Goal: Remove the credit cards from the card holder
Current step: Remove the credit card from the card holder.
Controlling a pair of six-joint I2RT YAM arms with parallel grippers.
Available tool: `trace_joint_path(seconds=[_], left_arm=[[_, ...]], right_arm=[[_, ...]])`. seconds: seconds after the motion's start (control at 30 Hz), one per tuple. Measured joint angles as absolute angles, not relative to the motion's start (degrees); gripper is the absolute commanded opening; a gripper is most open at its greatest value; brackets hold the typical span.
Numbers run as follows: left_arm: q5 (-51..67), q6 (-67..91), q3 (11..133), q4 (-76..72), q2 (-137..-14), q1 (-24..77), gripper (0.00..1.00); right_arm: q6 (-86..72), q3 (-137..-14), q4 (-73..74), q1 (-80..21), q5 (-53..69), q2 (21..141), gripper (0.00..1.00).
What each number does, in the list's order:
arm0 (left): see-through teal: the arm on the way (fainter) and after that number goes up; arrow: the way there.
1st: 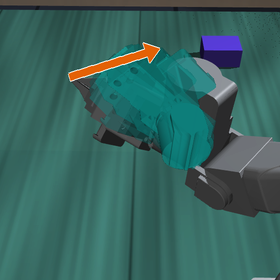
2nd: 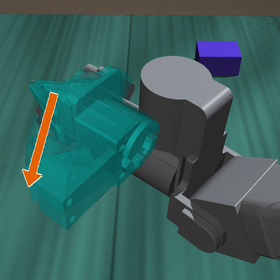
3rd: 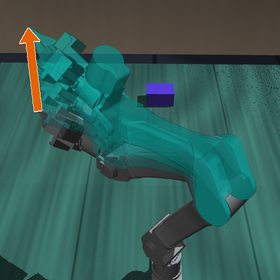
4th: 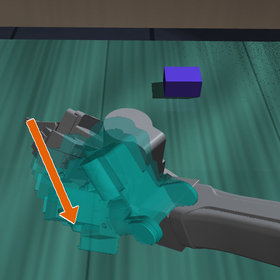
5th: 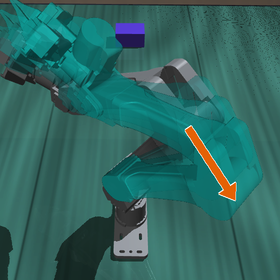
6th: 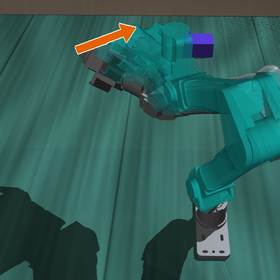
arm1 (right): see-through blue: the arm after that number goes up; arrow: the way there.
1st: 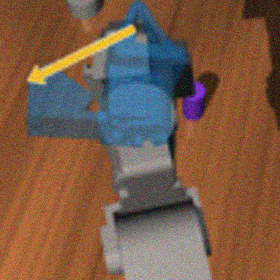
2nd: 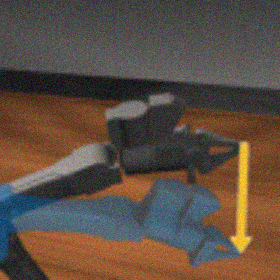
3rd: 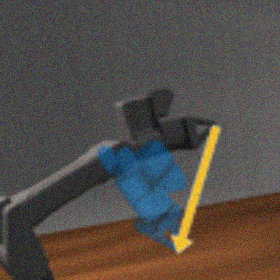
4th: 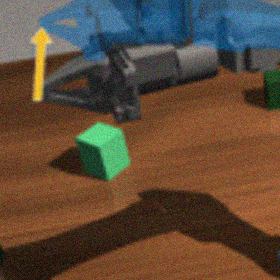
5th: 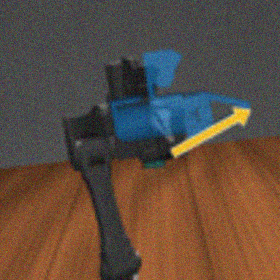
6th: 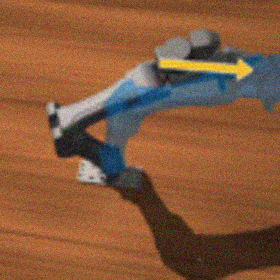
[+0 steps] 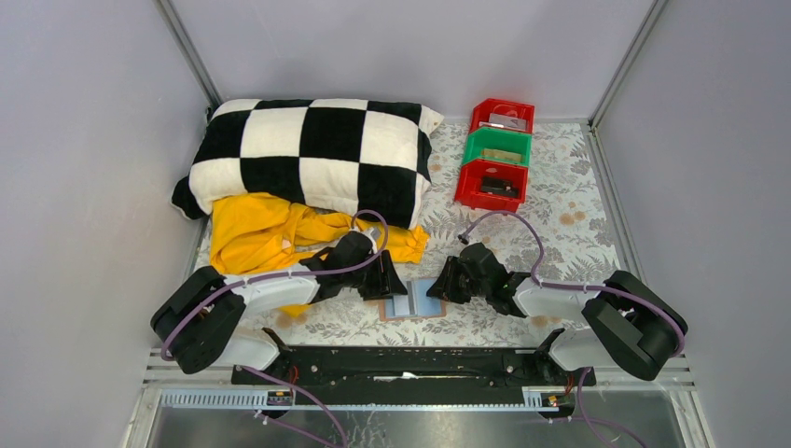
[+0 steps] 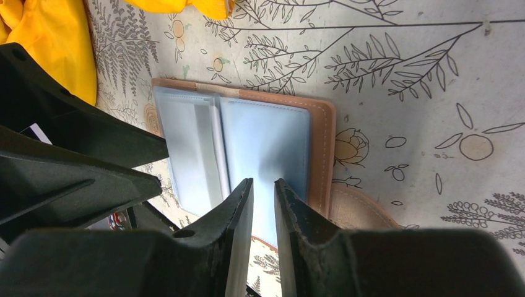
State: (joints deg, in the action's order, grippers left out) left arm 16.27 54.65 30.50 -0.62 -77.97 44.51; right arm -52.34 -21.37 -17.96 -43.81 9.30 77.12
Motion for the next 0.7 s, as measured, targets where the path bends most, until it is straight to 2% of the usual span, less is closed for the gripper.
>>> trace_joint_path(seconds=[0.7], left_arm=[[18.9,56.0,33.1,-1.9,-78.1,48.9,0.52]], right_arm=[[-52.3,-21.4,-18.0,-43.8,9.3,77.1,0.27]])
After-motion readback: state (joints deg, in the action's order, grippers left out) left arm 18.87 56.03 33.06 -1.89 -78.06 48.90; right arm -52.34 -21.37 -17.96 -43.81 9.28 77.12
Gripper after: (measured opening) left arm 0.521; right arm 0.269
